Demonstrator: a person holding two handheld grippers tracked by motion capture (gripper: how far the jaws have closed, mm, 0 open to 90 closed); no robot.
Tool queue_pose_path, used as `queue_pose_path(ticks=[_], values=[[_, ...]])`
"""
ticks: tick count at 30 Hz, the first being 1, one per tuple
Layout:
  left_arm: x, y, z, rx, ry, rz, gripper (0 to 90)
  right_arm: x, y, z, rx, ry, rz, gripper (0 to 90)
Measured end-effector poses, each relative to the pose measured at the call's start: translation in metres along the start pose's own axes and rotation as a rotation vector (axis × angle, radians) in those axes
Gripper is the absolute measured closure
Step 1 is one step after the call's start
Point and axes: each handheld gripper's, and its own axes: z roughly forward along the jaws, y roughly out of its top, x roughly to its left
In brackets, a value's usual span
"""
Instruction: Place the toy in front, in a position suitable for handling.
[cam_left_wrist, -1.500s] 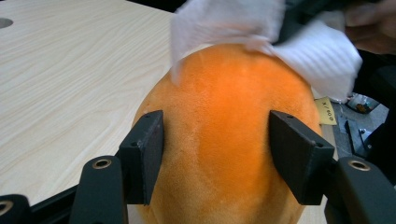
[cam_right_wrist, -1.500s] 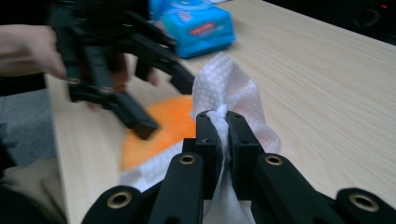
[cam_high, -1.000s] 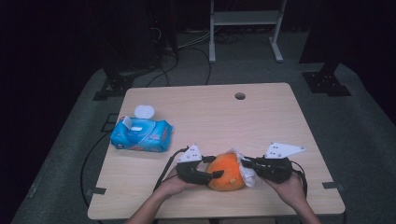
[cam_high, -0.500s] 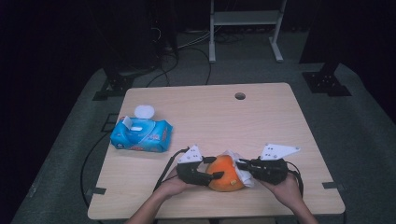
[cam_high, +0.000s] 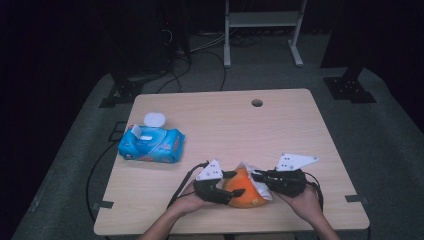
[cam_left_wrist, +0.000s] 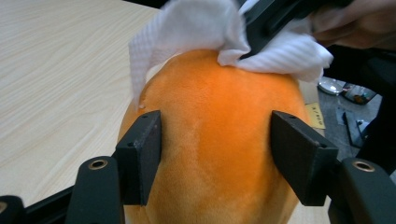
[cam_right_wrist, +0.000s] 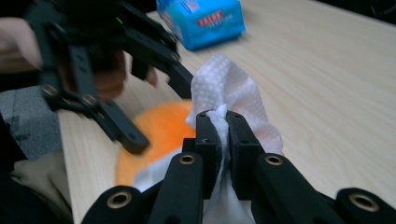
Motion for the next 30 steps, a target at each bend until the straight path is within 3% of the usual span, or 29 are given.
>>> queue_pose_path(ticks=[5,11,14,18,19,21,22,23,25,27,29,30], values=[[0.006,0.002,-0.008,-0.022,-0.013,-0.010,21.3,-0.011,-0.009,-0.007,0.025,-0.022,0.038,84.1],[0.012,-0.007,0.006,0.051,-0.053,-0.079,9.2,-0.014,-0.012,-0.009,0.029,-0.010,0.051,84.1],[0.014,-0.011,0.010,0.064,-0.075,-0.130,13.8,-0.015,-0.012,-0.008,0.028,-0.004,0.058,84.1],[0.009,-0.005,0.003,0.032,-0.031,-0.063,40.4,-0.014,-0.009,-0.008,0.026,-0.014,0.053,84.1],[0.007,-0.001,0.001,0.027,-0.019,-0.042,43.2,-0.012,-0.008,-0.010,0.014,-0.031,0.042,84.3],[0.001,0.009,-0.003,0.045,0.039,0.056,44.4,-0.008,-0.002,-0.017,-0.034,-0.066,0.022,84.5],[-0.002,0.014,-0.004,0.066,0.066,0.109,44.4,-0.005,0.001,-0.019,-0.051,-0.069,0.017,84.6],[-0.006,0.017,-0.004,0.070,0.078,0.130,44.3,-0.002,0.005,-0.020,-0.076,-0.061,0.007,84.6],[-0.012,0.020,-0.001,0.068,0.082,0.146,44.4,0.010,0.013,-0.014,-0.116,-0.002,-0.013,84.5],[-0.016,0.020,0.001,0.078,0.079,0.169,44.4,0.021,0.018,-0.004,-0.107,0.027,-0.048,84.5],[-0.017,0.020,0.000,0.077,0.078,0.169,44.4,0.028,0.019,0.007,-0.065,0.006,-0.090,84.6],[-0.016,0.020,-0.002,0.072,0.081,0.171,44.4,0.027,0.019,0.009,-0.060,-0.001,-0.084,84.7]])
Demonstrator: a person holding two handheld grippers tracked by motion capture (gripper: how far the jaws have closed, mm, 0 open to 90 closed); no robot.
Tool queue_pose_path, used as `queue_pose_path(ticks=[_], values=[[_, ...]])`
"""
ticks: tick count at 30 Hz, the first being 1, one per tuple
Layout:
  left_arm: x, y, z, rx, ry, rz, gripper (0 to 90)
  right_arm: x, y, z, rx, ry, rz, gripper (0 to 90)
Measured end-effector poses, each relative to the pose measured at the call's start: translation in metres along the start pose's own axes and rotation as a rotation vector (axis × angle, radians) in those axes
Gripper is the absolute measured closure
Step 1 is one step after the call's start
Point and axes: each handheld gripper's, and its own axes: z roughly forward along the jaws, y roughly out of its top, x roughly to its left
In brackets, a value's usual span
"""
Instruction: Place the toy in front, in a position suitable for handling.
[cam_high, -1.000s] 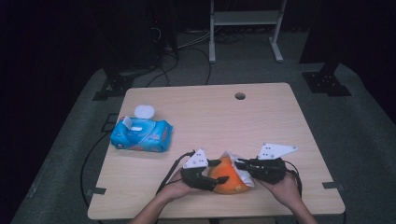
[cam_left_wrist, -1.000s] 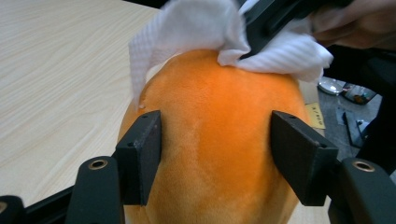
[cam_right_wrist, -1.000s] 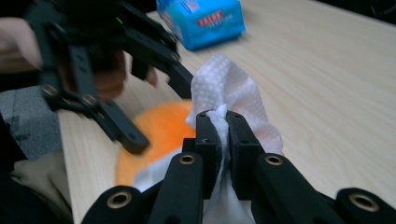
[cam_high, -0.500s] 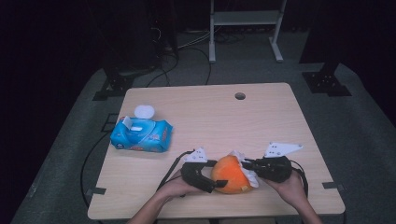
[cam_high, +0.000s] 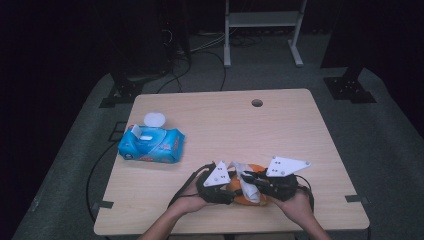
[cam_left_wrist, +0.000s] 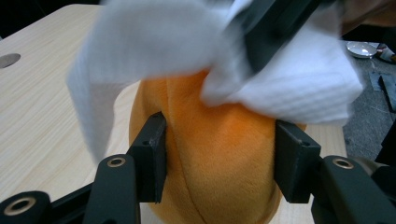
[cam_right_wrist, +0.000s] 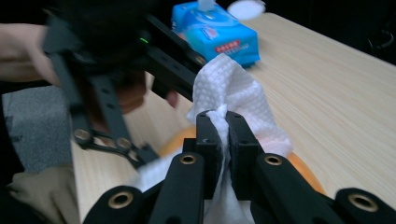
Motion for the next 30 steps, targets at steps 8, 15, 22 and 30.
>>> queue_pose_path(ticks=[8,15,22,30], values=[[0.006,-0.004,0.001,-0.014,-0.014,-0.039,35.8,-0.024,-0.015,-0.009,0.033,-0.045,0.084,84.7],[0.017,-0.016,0.010,-0.018,-0.056,-0.238,8.2,-0.021,-0.017,-0.006,0.065,-0.045,0.074,84.6],[0.010,-0.014,0.006,-0.053,-0.034,-0.119,40.6,-0.016,-0.012,-0.006,0.061,-0.060,0.045,84.7],[-0.006,0.003,0.000,-0.084,0.031,0.052,43.6,0.012,0.009,-0.007,-0.031,0.001,-0.025,84.7]])
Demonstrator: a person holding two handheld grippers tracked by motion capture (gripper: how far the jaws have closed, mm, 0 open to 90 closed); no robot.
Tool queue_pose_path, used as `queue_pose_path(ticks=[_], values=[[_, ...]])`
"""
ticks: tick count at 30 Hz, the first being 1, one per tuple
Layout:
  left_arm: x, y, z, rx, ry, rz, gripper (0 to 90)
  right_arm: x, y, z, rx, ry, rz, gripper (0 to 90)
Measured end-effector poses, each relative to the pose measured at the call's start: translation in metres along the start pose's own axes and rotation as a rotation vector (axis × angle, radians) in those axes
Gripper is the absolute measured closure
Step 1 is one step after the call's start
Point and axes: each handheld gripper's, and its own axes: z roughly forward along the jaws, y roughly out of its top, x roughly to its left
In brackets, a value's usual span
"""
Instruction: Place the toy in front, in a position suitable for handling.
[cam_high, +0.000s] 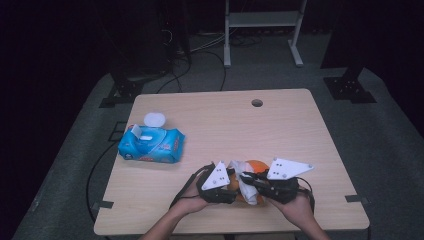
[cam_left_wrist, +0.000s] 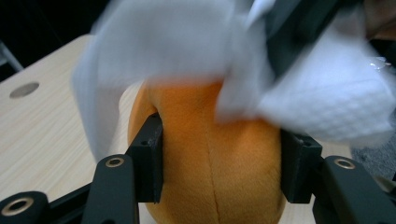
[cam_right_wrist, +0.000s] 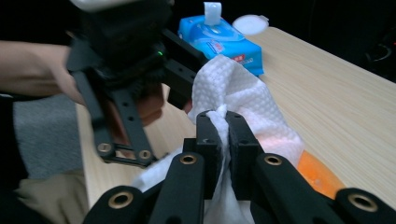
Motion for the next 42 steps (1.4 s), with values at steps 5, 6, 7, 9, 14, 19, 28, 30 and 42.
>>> queue_pose_path(ticks=[5,6,7,9,14,19,28,30,42], values=[[0.006,-0.008,-0.007,0.015,0.012,0.010,43.5,-0.023,-0.010,-0.009,0.023,-0.122,0.049,84.7],[0.007,-0.009,-0.007,0.017,0.014,0.010,43.5,-0.028,-0.014,-0.010,0.030,-0.139,0.062,84.7],[0.008,-0.010,-0.007,0.022,0.015,0.016,43.5,-0.033,-0.018,-0.011,0.035,-0.140,0.087,84.7],[0.007,-0.010,-0.004,0.033,0.004,0.032,43.0,-0.031,-0.020,-0.007,0.021,-0.103,0.111,84.6],[0.009,-0.012,-0.004,0.041,-0.010,0.059,41.7,-0.012,-0.008,0.004,0.020,-0.047,0.021,84.5],[0.021,-0.021,-0.003,0.032,-0.038,-0.071,28.8,-0.029,-0.023,0.002,0.090,-0.106,0.067,84.6],[0.018,-0.019,-0.004,0.023,-0.030,-0.075,31.6,-0.033,-0.027,0.001,0.107,-0.108,0.091,84.5],[0.014,-0.016,-0.003,0.017,-0.025,-0.033,33.7,-0.028,-0.021,-0.002,0.069,-0.094,0.075,84.5],[0.010,-0.012,-0.001,0.018,-0.043,-0.008,29.0,-0.030,-0.020,0.000,0.046,-0.068,0.092,84.5]])
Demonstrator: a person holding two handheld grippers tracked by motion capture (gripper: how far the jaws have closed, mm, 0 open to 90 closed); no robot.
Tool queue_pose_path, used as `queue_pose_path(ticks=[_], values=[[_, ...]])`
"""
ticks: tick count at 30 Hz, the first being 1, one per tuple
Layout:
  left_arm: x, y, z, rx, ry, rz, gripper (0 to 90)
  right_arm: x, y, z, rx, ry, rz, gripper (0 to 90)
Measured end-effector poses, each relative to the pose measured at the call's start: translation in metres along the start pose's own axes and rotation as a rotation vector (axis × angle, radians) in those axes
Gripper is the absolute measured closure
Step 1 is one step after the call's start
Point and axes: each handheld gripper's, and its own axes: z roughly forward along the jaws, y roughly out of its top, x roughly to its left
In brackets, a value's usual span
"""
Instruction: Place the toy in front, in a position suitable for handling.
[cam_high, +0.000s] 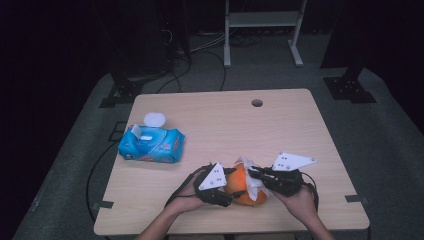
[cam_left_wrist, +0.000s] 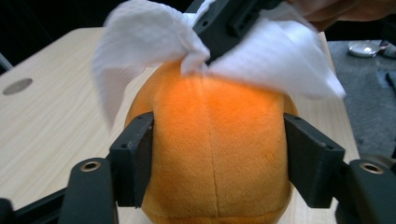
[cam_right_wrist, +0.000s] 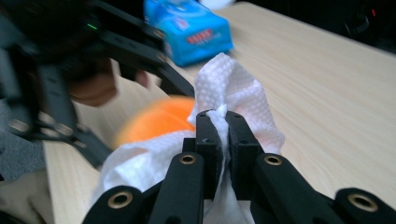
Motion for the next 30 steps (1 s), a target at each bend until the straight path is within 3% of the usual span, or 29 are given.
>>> queue_pose_path(ticks=[1,4,7,10,13,16,18,20,22,25,27,28,30], values=[[0.002,0.000,-0.001,-0.007,-0.009,-0.024,26.2,-0.003,-0.003,-0.001,0.011,-0.006,0.017,84.5],[0.011,0.000,-0.006,-0.058,-0.039,-0.149,19.3,-0.006,-0.007,0.000,0.024,-0.013,0.031,84.5],[0.014,-0.002,-0.004,-0.028,-0.032,-0.195,18.3,-0.002,-0.006,0.003,0.027,-0.008,0.032,84.5],[0.012,-0.008,0.001,0.007,-0.042,-0.172,18.5,0.005,-0.004,0.008,0.034,0.009,0.019,84.5],[0.011,-0.008,-0.003,0.047,-0.043,-0.120,29.2,0.014,-0.003,0.012,0.035,0.032,-0.013,84.4],[0.015,-0.013,-0.006,0.059,-0.039,-0.128,34.7,0.010,-0.002,0.011,0.038,0.034,-0.015,84.3],[0.018,-0.016,-0.007,0.067,-0.039,-0.138,35.1,0.005,-0.005,0.008,0.053,-0.006,-0.022,84.3],[0.020,-0.018,-0.009,0.064,-0.037,-0.154,34.6,-0.002,-0.009,0.004,0.064,-0.028,0.002,84.4],[0.020,-0.016,-0.009,0.058,-0.043,-0.161,29.7,-0.005,-0.013,0.003,0.062,-0.017,0.026,84.4],[0.018,-0.008,-0.009,-0.002,-0.045,-0.165,19.9,0.000,-0.012,0.008,0.069,-0.028,-0.001,84.3],[0.015,-0.003,-0.008,-0.025,-0.055,-0.140,20.0,0.004,-0.009,0.011,0.056,-0.006,-0.003,84.3],[0.012,-0.003,-0.006,-0.001,-0.048,-0.107,23.7,0.008,-0.007,0.012,0.050,0.000,-0.018,84.3],[0.011,-0.006,-0.005,0.015,-0.042,-0.097,28.5,0.013,-0.005,0.014,0.048,0.008,-0.046,84.3]])
